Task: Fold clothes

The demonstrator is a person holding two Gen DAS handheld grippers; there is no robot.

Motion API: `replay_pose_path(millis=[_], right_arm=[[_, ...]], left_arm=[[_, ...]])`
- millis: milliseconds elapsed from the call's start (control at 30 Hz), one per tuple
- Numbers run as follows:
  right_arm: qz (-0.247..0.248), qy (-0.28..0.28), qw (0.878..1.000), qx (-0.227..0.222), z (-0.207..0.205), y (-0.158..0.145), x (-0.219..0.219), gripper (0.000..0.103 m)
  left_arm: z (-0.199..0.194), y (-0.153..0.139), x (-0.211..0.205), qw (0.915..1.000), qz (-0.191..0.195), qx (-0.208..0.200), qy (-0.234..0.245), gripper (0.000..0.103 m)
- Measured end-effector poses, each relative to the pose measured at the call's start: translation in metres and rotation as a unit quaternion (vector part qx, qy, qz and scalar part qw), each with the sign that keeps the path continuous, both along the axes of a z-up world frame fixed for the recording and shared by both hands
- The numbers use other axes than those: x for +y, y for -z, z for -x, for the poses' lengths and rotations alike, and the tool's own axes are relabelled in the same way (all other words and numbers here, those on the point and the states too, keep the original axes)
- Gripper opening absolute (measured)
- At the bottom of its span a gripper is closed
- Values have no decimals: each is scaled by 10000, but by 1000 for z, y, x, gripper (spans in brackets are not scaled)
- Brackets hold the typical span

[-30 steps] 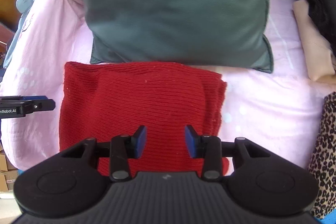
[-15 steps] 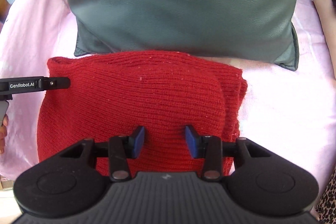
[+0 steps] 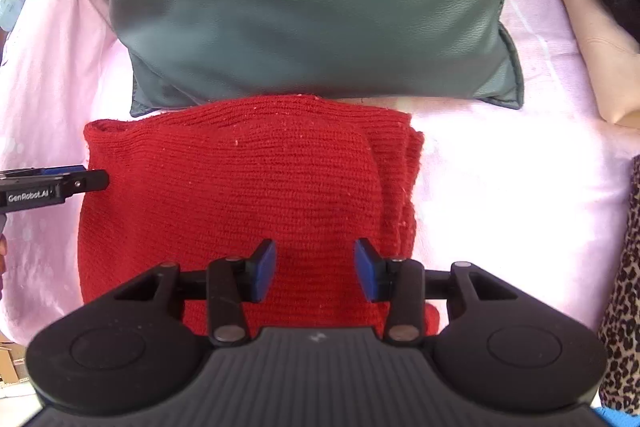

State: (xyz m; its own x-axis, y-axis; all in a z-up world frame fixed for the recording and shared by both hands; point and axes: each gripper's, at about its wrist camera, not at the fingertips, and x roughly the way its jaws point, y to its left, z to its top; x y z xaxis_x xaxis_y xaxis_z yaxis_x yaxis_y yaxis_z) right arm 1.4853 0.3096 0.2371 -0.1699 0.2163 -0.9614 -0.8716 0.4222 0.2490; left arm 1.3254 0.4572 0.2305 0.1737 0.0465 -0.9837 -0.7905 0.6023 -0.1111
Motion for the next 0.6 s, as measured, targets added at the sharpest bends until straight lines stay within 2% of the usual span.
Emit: replay_pose_path(millis=[100,200,300,433,600], right_arm=[[67,-57,10000,-9,10,-14,-20,43],[252,-122,9996,64,27,-19,-38,43],[389,-82,9990,189,45,-16,-50,43],[530,-18,9986,-65,67,-4,-57,43],[661,107,9971,-367,81,24,-60,44]], left_arm=[[8,-17,-23,9997,107,-10,211,54],[13,-18,-49,9989,312,41,355,54],[21,-3,-68,9979,545,163,304,54],[26,18,-84,9967,501,486,404,54],[43,35,-88,9967,524,547,290,55]])
